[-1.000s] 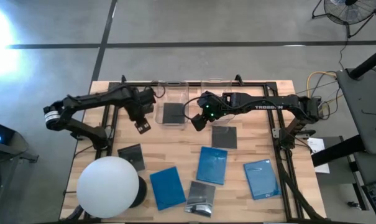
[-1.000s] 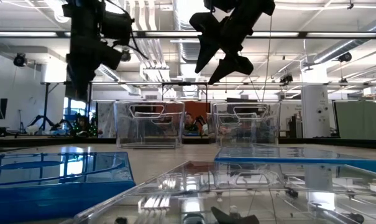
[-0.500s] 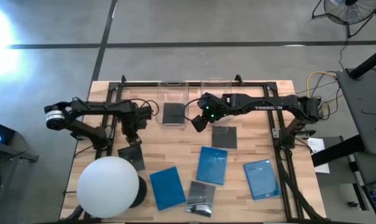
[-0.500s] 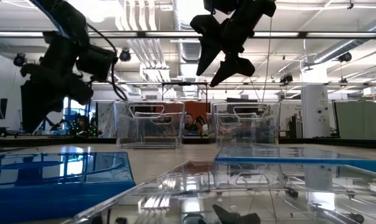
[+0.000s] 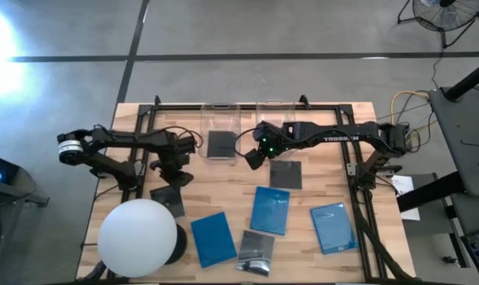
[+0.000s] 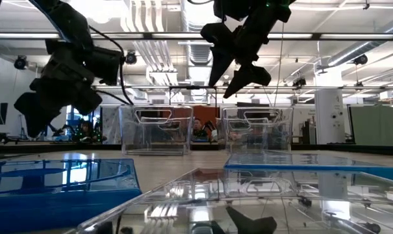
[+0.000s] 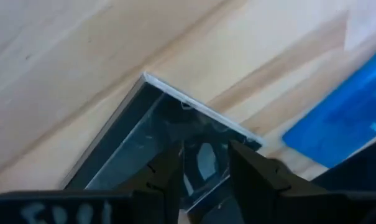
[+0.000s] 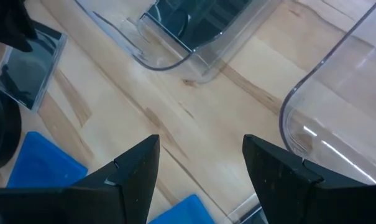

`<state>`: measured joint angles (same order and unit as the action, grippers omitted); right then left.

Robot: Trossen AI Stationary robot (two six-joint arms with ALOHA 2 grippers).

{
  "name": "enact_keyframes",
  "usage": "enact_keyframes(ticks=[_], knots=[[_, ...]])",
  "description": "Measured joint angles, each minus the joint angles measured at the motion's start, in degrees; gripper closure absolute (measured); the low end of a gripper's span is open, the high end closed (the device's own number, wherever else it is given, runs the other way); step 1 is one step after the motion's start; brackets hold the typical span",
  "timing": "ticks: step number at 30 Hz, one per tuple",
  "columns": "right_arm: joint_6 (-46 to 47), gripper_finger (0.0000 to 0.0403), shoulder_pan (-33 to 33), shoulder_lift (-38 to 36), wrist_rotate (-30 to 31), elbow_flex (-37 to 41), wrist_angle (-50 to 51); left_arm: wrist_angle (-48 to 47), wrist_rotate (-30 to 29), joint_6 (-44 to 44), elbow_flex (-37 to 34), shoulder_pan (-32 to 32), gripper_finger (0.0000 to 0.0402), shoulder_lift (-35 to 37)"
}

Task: Pick & place jewel cases by type
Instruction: Stack the black CD case into the left transparent bin

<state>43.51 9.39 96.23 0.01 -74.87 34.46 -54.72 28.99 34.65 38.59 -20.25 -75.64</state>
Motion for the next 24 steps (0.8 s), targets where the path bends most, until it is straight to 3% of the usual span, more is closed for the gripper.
enact_keyframes(ticks=[17,24], knots=[[0.0,0.0177,0.0,0.0,0.02,0.0,-0.81,12.96,-2.24,3.69,-7.32,-0.02,0.0296,0.18],[0.0,0.0177,0.0,0.0,0.13,0.0,-0.81,15.64,-11.54,5.16,-6.02,-0.25,0.0296,0.33]])
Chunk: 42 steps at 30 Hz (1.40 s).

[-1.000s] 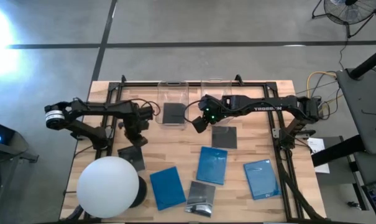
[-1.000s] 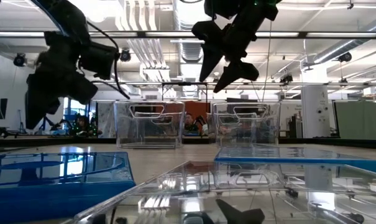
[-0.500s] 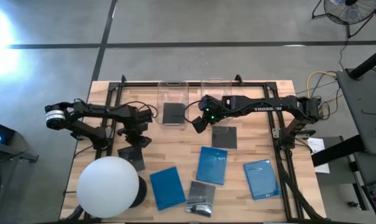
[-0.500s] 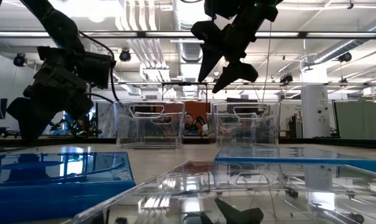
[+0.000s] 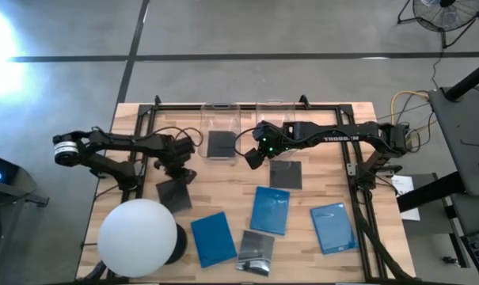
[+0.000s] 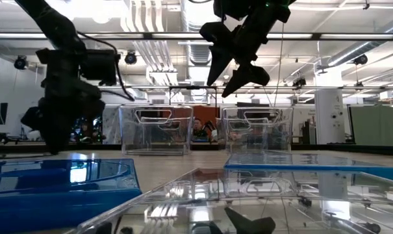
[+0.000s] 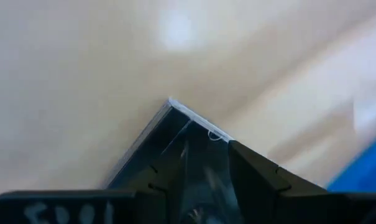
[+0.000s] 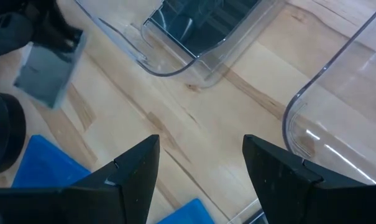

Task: Pick & place jewel cases by type
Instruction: Stack the black CD case into the left transparent bin

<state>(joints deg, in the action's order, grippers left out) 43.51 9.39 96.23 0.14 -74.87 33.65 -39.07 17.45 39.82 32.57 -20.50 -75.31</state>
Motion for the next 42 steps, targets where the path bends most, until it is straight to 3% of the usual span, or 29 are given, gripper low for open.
enact_keyframes(ticks=[6,9,16,29,36,42], knots=[[0.0,0.0177,0.0,0.0,0.07,0.0,0.0,-0.35,-15.3,7.97,4.59,-0.4,0.0296,0.75],[0.21,0.0177,0.05,-0.01,0.11,0.0,-0.02,-0.09,-20.26,10.8,8.16,-0.4,0.0296,2.55],[0.3,0.0177,0.07,0.0,0.28,0.0,-0.02,-10.29,-31.72,0.82,13.19,-0.84,0.0296,6.1],[2.85,0.0177,-2.56,-0.02,-4.17,0.59,0.13,-12.88,-26.74,2.34,2.18,-1.52,0.0296,5.99],[7.51,0.0177,-5.28,-0.02,-5.0,1.09,-0.17,-9.74,-19.92,4.86,-2.86,-1.39,0.0296,6.18],[16.95,0.0177,-6.75,3.23,-8.0,3.11,-6.54,-6.11,-9.86,6.85,-4.02,0.23,0.0296,6.5]])
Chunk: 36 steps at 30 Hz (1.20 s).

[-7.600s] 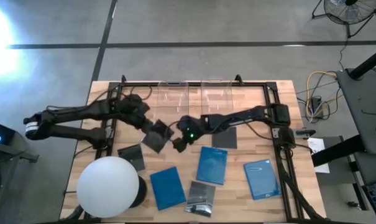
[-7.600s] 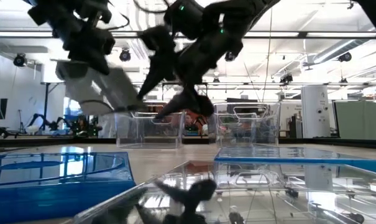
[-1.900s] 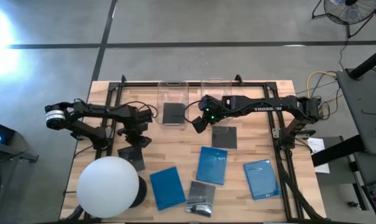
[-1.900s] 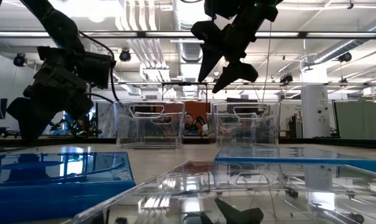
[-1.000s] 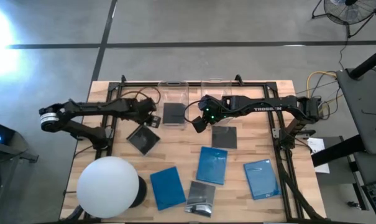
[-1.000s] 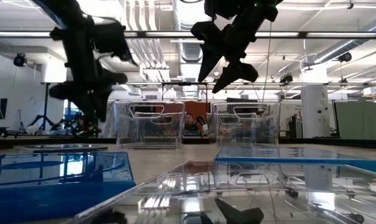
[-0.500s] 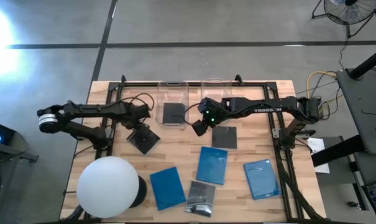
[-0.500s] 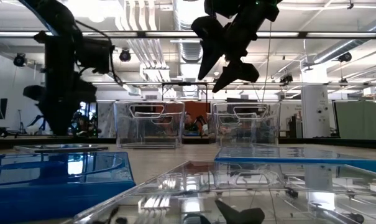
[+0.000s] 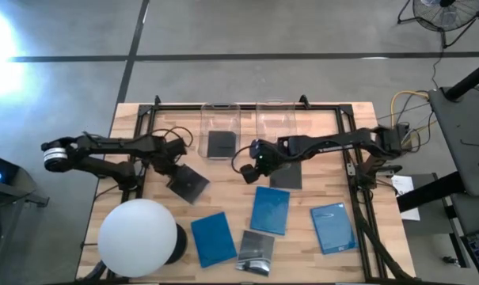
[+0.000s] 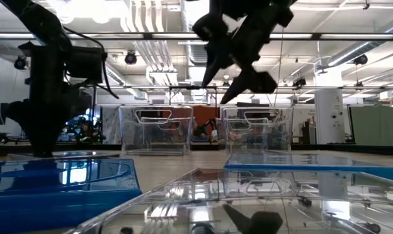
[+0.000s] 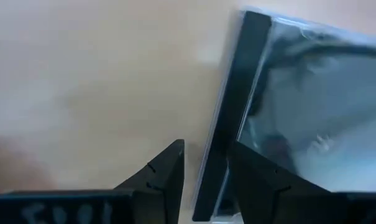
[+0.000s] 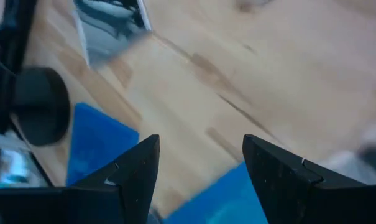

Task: Pick & place jewel cases by type
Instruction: Stack the black CD case into the left transparent bin

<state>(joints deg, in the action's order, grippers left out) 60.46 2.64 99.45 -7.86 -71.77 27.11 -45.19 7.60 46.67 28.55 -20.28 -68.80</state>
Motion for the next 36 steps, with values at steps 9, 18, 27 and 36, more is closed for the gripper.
enact_keyframes(ticks=[9,18,27,36], knots=[[15.61,0.0177,-5.09,9.71,-1.04,0.86,-17.37,12.28,7.24,3.59,-0.18,4.11,0.0296,2.89],[23.62,0.0177,-8.43,19.88,0.32,-4.98,-20.46,4.04,-1.54,-6.18,-0.49,4.38,0.0296,7.66],[27.11,0.0177,-8.07,25.14,4.84,-11.19,-20.44,3.64,0.84,-6.2,-2.8,6.06,0.0296,7.56],[29.56,0.0177,-7.87,25.69,6.6,-11.21,-20.13,11.45,-0.61,4.17,-7.53,11.13,0.0296,5.48]])
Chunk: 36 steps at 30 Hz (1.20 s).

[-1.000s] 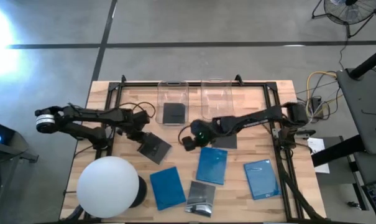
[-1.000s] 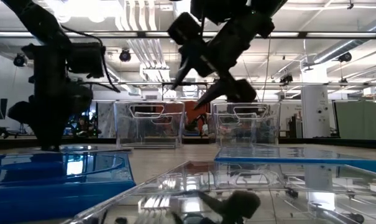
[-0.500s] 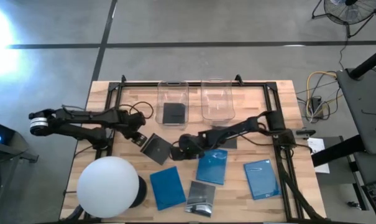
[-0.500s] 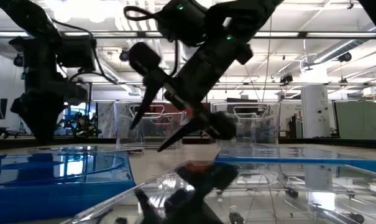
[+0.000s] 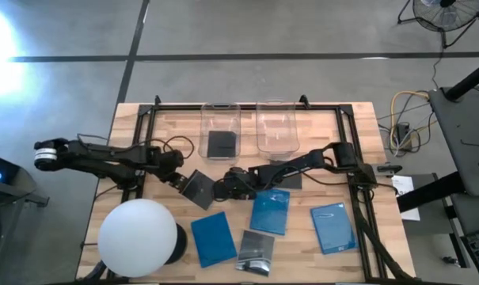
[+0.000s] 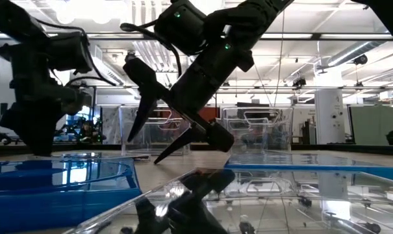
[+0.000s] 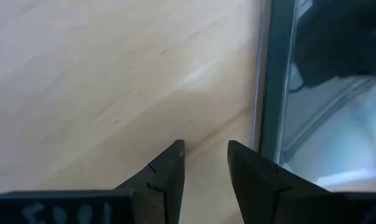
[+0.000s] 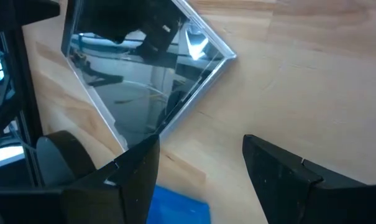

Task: Pick & place jewel cases by type
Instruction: Stack the black CD case into the left transparent bin

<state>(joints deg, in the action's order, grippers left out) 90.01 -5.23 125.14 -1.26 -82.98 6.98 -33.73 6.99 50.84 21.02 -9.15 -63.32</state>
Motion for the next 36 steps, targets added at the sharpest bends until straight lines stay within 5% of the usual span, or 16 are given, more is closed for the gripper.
enact_keyframes(ticks=[18,36], knots=[[-1.65,0.0177,-0.35,0.11,-0.07,0.02,1.22,18.6,7.57,6.66,-0.95,0.86,0.0296,-0.16],[-7.02,0.0176,0.82,-0.07,0.59,-0.47,-1.83,21.8,10.59,1.83,-1.22,1.57,0.0296,-3.53]])
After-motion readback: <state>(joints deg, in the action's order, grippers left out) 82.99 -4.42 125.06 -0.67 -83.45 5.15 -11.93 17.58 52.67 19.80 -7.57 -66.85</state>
